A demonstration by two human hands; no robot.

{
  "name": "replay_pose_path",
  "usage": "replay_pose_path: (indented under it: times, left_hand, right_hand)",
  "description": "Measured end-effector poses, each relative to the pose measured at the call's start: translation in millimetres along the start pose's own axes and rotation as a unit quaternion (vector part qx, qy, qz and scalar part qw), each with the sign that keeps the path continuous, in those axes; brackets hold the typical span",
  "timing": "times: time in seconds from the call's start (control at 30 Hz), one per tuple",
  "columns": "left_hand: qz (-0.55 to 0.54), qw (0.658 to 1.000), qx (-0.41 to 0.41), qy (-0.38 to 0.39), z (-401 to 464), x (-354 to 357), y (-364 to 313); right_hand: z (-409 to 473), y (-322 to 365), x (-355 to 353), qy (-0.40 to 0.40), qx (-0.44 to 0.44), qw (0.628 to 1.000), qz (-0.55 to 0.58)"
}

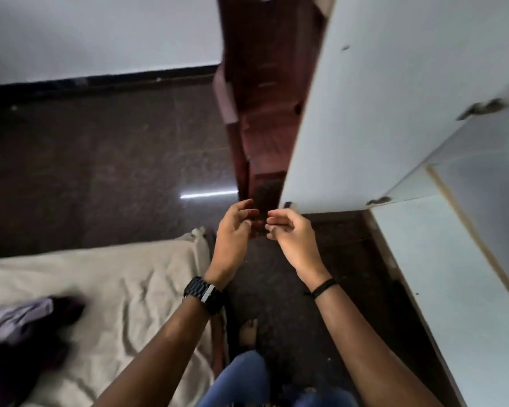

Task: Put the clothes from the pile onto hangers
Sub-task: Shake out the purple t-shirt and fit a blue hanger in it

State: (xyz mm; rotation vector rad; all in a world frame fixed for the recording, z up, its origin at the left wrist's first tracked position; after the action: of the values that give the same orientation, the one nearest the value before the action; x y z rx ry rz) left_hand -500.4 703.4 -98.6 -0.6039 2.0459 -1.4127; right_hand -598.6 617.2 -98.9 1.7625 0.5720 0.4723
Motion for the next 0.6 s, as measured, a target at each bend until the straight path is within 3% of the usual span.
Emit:
replay_pose_path:
  times: [0.27, 0.4, 0.6]
  left_hand:
    - [-0.026, 0.984, -0.099, -0.145, -7.6, -116.3, 137.8]
    - [-0.010, 0.970, -0.113, -0.215, -15.9, -146.8, 213.8]
    - [0.034, 0.955, -0.108, -0.275, -22.0, -190.4, 311.2]
  right_hand:
    - [21.2, -106.0, 137.1, 0.134, 0.094, 0.987, -0.003]
    - [24.6, -176.3, 194.8, 0.216, 0.116, 0.969, 0.008]
    - [27.5, -273.7, 266.5, 0.273, 0.116, 0.955, 0.023]
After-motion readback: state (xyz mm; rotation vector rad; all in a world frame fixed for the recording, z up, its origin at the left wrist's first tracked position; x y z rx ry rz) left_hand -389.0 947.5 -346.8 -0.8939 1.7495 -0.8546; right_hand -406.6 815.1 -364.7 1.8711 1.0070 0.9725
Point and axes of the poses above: each hand's wrist, its own z-axis towards the middle knuckle, its own x-axis out of the palm, y = z × x, the point moved 2 cm from there along z, towards the middle knuckle, and after that the axes turned 13 degrees about z, right-handed, at the moved point
